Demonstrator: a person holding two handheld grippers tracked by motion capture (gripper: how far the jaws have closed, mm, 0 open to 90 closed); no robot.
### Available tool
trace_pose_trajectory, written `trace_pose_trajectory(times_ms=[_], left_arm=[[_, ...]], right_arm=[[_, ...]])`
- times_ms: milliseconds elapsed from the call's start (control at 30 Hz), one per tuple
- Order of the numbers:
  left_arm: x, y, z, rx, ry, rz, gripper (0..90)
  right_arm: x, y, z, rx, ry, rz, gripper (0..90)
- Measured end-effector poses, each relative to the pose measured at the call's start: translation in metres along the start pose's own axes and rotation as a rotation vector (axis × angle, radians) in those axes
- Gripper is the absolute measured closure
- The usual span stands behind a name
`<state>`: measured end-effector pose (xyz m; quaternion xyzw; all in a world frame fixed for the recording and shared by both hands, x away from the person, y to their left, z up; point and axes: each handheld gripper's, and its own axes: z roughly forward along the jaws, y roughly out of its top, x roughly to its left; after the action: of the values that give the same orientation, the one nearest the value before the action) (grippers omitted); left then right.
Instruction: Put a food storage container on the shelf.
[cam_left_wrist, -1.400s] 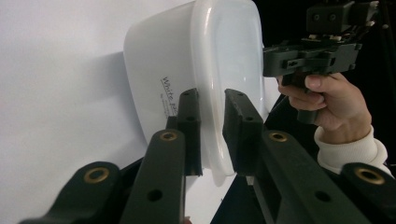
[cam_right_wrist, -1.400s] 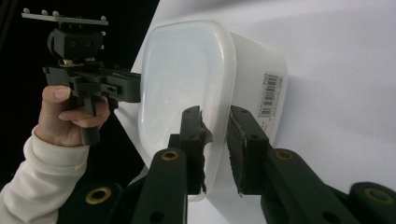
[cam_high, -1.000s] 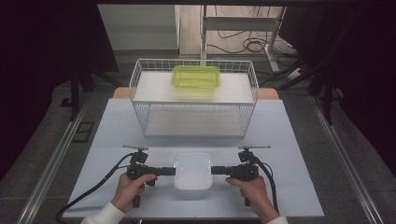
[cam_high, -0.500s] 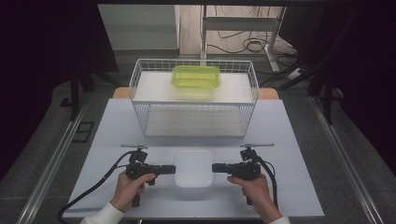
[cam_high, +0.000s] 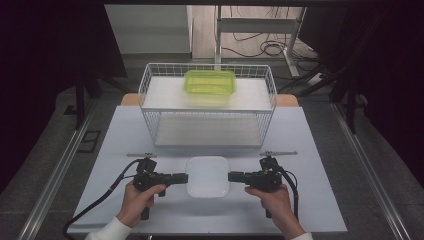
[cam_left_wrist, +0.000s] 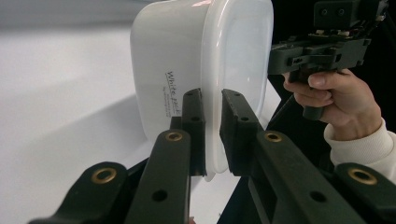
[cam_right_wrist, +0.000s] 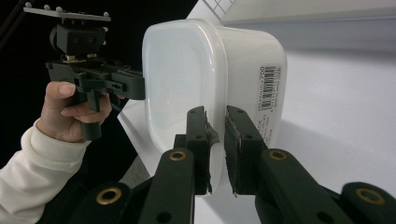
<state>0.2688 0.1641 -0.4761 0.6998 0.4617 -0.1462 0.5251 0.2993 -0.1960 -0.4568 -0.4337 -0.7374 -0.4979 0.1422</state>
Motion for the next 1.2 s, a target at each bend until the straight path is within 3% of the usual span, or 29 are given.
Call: trace_pose_trajectory(times_ms=[567, 1200], left_arm=[[-0.011, 0.016, -0.003, -0.023, -0.01, 0.055, 81.3], [-0.036, 0.055, -0.019, -0.057, -0.006, 0.13, 81.3]], right_arm=[[0.01, 0.012, -0.013, -0.038, 0.002, -0.062, 80.2], [0.029, 0.04, -0.03, -0.098, 0.01, -0.121, 80.3]])
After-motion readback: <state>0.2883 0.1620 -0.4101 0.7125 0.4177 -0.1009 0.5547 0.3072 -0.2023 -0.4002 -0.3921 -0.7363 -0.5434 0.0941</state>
